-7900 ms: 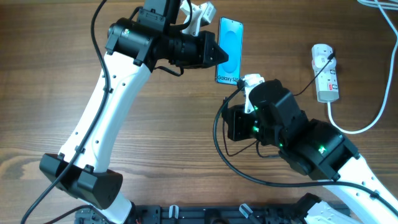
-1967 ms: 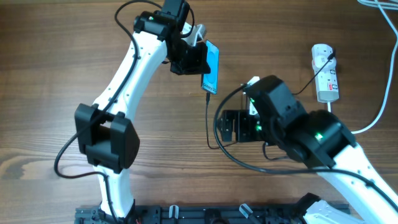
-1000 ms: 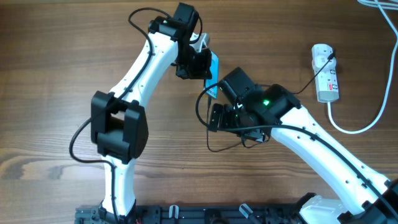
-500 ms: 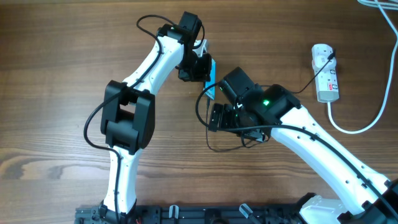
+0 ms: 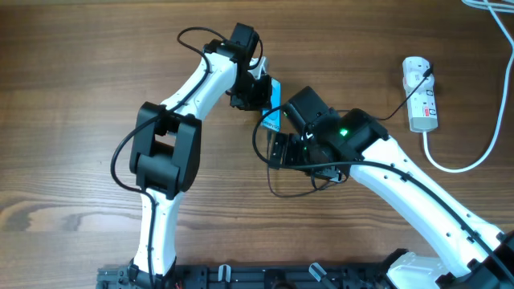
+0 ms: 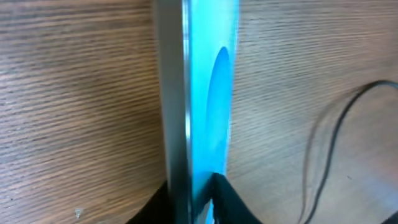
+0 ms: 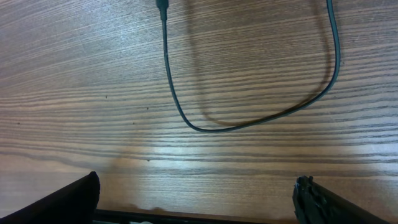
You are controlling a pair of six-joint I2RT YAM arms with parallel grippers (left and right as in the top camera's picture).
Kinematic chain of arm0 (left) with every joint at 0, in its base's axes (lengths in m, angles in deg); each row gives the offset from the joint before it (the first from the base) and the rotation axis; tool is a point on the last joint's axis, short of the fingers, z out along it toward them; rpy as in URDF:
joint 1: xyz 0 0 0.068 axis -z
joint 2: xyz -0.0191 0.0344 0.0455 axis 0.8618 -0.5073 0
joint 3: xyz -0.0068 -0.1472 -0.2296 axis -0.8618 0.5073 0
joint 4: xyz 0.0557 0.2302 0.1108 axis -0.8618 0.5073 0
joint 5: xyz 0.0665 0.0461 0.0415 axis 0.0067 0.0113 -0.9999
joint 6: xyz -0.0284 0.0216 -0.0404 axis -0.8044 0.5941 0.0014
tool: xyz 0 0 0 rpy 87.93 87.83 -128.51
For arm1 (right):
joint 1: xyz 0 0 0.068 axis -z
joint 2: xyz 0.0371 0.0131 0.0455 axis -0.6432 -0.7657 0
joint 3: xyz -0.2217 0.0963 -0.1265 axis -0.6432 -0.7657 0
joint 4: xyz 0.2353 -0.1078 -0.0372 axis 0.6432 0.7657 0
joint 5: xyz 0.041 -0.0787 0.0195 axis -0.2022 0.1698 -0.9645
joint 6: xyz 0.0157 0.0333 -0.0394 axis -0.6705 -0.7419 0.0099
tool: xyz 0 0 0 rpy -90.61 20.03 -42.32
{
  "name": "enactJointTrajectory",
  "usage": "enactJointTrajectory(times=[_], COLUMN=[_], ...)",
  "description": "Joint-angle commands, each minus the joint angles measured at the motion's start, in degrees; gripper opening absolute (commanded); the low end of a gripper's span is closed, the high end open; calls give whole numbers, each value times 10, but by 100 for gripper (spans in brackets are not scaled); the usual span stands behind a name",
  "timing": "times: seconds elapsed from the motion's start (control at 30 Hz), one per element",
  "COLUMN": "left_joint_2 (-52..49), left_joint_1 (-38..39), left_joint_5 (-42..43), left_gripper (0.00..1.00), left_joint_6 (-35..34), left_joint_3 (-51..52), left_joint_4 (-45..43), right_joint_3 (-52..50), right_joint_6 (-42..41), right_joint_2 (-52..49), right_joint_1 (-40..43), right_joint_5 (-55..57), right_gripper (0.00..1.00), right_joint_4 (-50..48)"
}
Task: Plug charger to phone and switch on socket
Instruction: 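Lower the cabled phone flat onto the table with the left gripper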
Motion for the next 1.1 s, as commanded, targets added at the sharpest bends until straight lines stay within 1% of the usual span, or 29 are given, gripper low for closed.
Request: enactJointTrajectory(times=[0.0, 0.17, 0.3, 0.53, 0.57, 0.63, 0.83, 0.87, 0.9, 1.03, 1.07], left_joint_2=[-9, -10, -13, -30, -30, -30, -30, -30, -30, -30, -30], left_joint_1=[2, 2, 2, 2, 2, 2, 2, 2, 2, 2, 2], left_joint_5=[-37, -49, -93, -95, -99, -111, -116, -116, -117, -125, -125], left_gripper=[20, 21, 21, 22, 25, 35, 34, 35, 43, 44, 47], left_joint_6=[2, 2, 2, 2, 2, 2, 2, 2, 2, 1, 2], left_joint_3=[11, 11, 11, 16, 18, 19, 19, 19, 19, 19, 19], left_joint_4=[4, 4, 4, -1, -2, -1, 2, 5, 8, 18, 20], right_joint_3=[9, 9, 9, 9, 9, 9, 9, 9, 9, 9, 9], right_joint_6=[7, 7, 8, 8, 8, 8, 8, 8, 9, 23, 23], right_joint_2=[-4, -4, -4, -4, -4, -4, -4, -4, -4, -4, -4], right_joint_1=[2, 2, 2, 2, 2, 2, 2, 2, 2, 2, 2], right_joint_5=[10, 10, 10, 10, 10, 10, 10, 11, 13, 12, 13], right_gripper=[100, 100, 100, 100, 100, 100, 100, 100, 100, 100, 100], right_joint_4=[-1, 4, 14, 16, 16, 16, 19, 21, 22, 29, 31])
